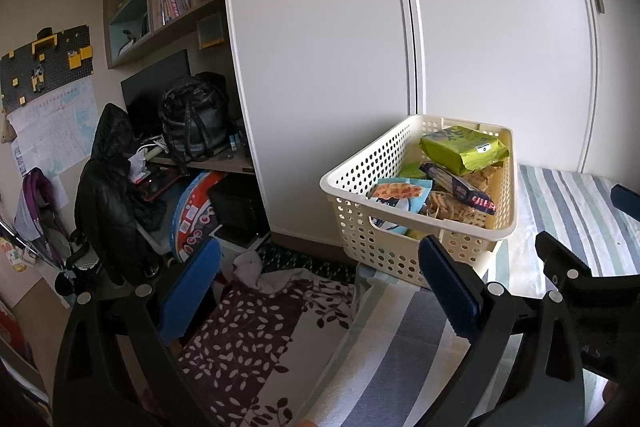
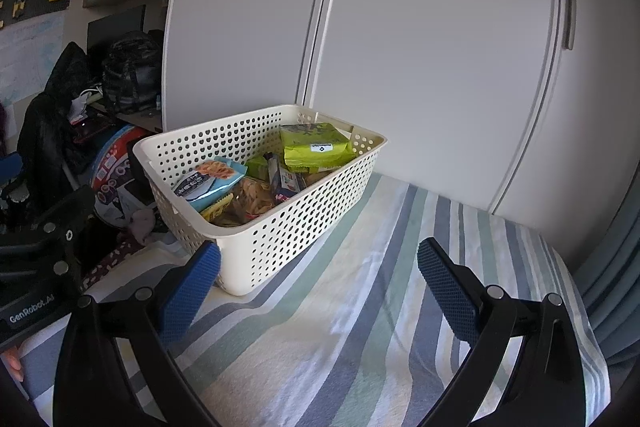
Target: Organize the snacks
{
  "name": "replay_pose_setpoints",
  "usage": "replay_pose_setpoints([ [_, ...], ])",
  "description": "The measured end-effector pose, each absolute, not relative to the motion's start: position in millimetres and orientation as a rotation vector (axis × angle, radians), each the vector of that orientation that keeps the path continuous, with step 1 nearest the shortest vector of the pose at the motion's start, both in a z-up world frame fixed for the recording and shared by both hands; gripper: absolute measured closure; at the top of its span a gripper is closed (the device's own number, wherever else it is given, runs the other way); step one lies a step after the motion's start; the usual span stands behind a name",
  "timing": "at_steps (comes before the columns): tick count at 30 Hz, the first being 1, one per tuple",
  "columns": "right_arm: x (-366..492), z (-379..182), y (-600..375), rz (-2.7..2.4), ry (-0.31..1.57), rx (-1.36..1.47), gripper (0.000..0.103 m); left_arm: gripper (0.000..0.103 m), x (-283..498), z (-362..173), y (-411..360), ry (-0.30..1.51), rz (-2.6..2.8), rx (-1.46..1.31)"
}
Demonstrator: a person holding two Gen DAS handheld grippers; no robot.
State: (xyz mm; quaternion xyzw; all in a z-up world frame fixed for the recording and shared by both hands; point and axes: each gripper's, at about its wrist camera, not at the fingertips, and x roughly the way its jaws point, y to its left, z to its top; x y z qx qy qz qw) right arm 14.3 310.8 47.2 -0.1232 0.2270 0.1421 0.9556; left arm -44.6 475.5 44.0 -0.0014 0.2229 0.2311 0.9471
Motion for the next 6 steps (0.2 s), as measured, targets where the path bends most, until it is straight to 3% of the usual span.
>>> replay_pose_setpoints([
  [6, 16.3, 46.2, 311.2, 0.281, 0.473, -0.25, 0.005, 0.003, -45.3, 44.6, 475.0, 0.453, 0.463, 0.002],
])
